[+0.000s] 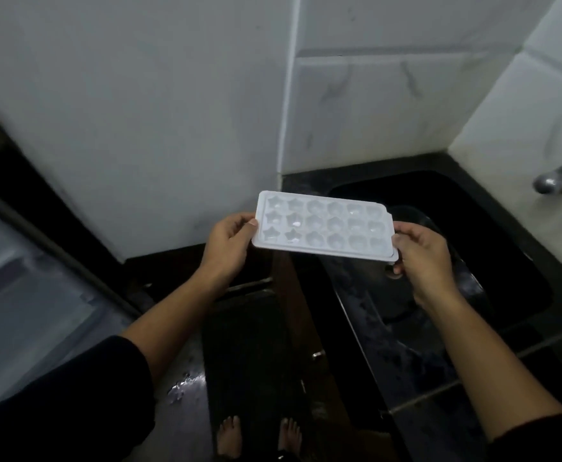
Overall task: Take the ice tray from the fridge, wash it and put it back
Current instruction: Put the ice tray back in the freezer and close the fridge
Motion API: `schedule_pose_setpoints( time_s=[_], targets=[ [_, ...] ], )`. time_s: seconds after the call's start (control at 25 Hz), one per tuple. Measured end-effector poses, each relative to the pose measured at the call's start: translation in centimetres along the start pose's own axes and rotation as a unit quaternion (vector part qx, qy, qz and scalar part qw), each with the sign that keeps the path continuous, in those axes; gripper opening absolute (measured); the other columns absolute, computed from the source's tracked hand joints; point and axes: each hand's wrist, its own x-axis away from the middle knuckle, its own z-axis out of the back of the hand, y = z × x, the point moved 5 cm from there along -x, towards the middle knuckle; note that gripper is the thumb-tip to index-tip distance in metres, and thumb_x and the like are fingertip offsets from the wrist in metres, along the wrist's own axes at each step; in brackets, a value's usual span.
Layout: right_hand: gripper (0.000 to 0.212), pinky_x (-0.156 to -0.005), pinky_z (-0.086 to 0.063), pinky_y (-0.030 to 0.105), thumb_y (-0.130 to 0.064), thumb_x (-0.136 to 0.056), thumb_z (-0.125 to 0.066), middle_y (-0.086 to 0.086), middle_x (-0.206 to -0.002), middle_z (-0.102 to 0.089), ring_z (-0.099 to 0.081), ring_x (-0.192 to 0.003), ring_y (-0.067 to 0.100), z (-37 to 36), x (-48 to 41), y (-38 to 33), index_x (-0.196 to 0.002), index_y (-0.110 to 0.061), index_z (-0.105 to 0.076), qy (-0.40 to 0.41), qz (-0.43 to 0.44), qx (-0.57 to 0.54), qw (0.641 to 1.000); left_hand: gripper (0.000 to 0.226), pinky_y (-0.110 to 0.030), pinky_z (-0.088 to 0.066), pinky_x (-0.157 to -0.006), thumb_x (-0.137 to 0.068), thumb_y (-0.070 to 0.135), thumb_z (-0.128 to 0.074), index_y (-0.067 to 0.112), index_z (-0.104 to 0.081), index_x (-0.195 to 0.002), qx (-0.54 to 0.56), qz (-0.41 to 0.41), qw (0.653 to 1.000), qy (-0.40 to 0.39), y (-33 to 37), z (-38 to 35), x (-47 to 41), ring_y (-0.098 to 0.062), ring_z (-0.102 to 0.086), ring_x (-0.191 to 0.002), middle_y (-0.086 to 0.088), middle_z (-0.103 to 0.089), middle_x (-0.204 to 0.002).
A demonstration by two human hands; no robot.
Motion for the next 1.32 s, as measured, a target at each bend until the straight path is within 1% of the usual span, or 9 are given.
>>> schedule_pose_setpoints(
  time_s=[0.12, 0.32, 0.56, 0.72, 0.84, 1.0, 1.16, 1.24, 1.32],
  targets=[
    [0.028, -0.040, -0.037, 0.020, -0.005, -0.097, -0.058, 0.012, -0.082, -0.072, -0.051, -0.045, 0.003, -3.9, -1.7, 0.3, -0.119, -0.012, -0.074, -0.066, 0.017, 0.025, 0.997, 0.021, -0.028, -0.059, -0.085, -0.109, 0.017, -0.056, 0.013, -0.075, -0.115, 0.005, 0.013, 0.997, 0.073, -2.6, 3.2, 1.9, -0.013, -0.076, -0.099, -0.001, -0.081, -0.107],
    [0.028, -0.043, -0.042, 0.023, -0.004, -0.098, -0.058, 0.021, -0.097, -0.075, -0.057, -0.062, 0.017, -12.0, -1.8, -0.8, -0.120, -0.013, -0.074, -0.184, 0.058, 0.058, 0.979, 0.022, -0.016, -0.054, -0.079, -0.108, 0.011, -0.056, 0.005, -0.072, -0.123, 0.013, 0.023, 0.980, 0.196, -6.0, 8.8, 6.6, -0.004, -0.074, -0.094, -0.002, -0.079, -0.110],
    [0.029, -0.040, -0.040, 0.021, -0.002, -0.100, -0.056, 0.020, -0.094, -0.072, -0.050, -0.052, 0.011, -24.5, 3.4, -2.6, -0.121, -0.011, -0.072, -0.318, 0.093, 0.077, 0.940, 0.020, -0.014, -0.053, -0.078, -0.109, 0.011, -0.055, 0.014, -0.072, -0.119, 0.034, 0.046, 0.940, 0.337, -8.3, 17.9, 14.8, 0.002, -0.073, -0.091, 0.004, -0.078, -0.106],
    [0.026, -0.039, -0.040, 0.021, -0.004, -0.101, -0.056, 0.021, -0.096, -0.072, -0.049, -0.051, 0.013, -33.9, 10.1, -4.4, -0.119, -0.014, -0.072, -0.410, 0.118, 0.079, 0.901, 0.020, -0.019, -0.055, -0.088, -0.108, 0.014, -0.056, 0.023, -0.073, -0.114, 0.039, 0.050, 0.900, 0.432, -9.1, 25.3, 21.8, -0.001, -0.073, -0.097, 0.007, -0.079, -0.109],
    [0.026, -0.039, -0.039, 0.021, -0.003, -0.100, -0.056, 0.016, -0.091, -0.071, -0.047, -0.047, 0.009, -40.8, 17.0, -5.5, -0.113, -0.017, -0.073, -0.472, 0.134, 0.075, 0.868, 0.020, -0.020, -0.057, -0.088, -0.109, 0.017, -0.056, 0.019, -0.074, -0.118, 0.037, 0.063, 0.865, 0.497, -9.8, 31.1, 28.1, -0.003, -0.074, -0.101, 0.008, -0.079, -0.111],
    [0.026, -0.039, -0.038, 0.020, 0.000, -0.100, -0.056, 0.013, -0.083, -0.069, -0.048, -0.044, 0.004, -49.3, 27.1, -6.8, -0.117, -0.009, -0.073, -0.550, 0.146, 0.072, 0.819, 0.019, -0.023, -0.058, -0.087, -0.109, 0.020, -0.057, 0.024, -0.074, -0.117, 0.032, 0.078, 0.813, 0.576, -10.6, 37.9, 36.3, -0.005, -0.074, -0.102, 0.011, -0.080, -0.109],
    [0.026, -0.043, -0.039, 0.019, -0.001, -0.101, -0.055, 0.007, -0.089, -0.071, -0.053, -0.062, 0.015, -55.8, 37.1, -8.1, -0.115, -0.013, -0.072, -0.613, 0.168, 0.076, 0.769, 0.021, -0.021, -0.055, -0.083, -0.109, 0.020, -0.055, 0.028, -0.074, -0.111, 0.032, 0.093, 0.761, 0.641, -11.1, 43.1, 44.0, 0.000, -0.073, -0.097, 0.011, -0.079, -0.107],
    [0.026, -0.045, -0.039, 0.022, -0.002, -0.102, -0.054, 0.005, -0.090, -0.072, -0.051, -0.062, 0.014, -58.8, 42.0, -8.6, -0.111, -0.018, -0.072, -0.649, 0.171, 0.075, 0.737, 0.023, -0.018, -0.053, -0.079, -0.110, 0.018, -0.055, 0.032, -0.073, -0.106, 0.028, 0.098, 0.728, 0.678, -11.1, 45.4, 47.5, 0.004, -0.071, -0.092, 0.013, -0.078, -0.103],
    [0.026, -0.046, -0.038, 0.026, -0.001, -0.102, -0.053, 0.007, -0.090, -0.072, -0.050, -0.061, 0.014, -61.4, 46.4, -9.0, -0.105, -0.020, -0.072, -0.676, 0.174, 0.077, 0.712, 0.021, -0.020, -0.053, -0.081, -0.109, 0.016, -0.055, 0.028, -0.073, -0.108, 0.037, 0.096, 0.696, 0.711, -11.3, 47.5, 50.5, -0.002, -0.071, -0.098, 0.010, -0.077, -0.107]
  ],
)
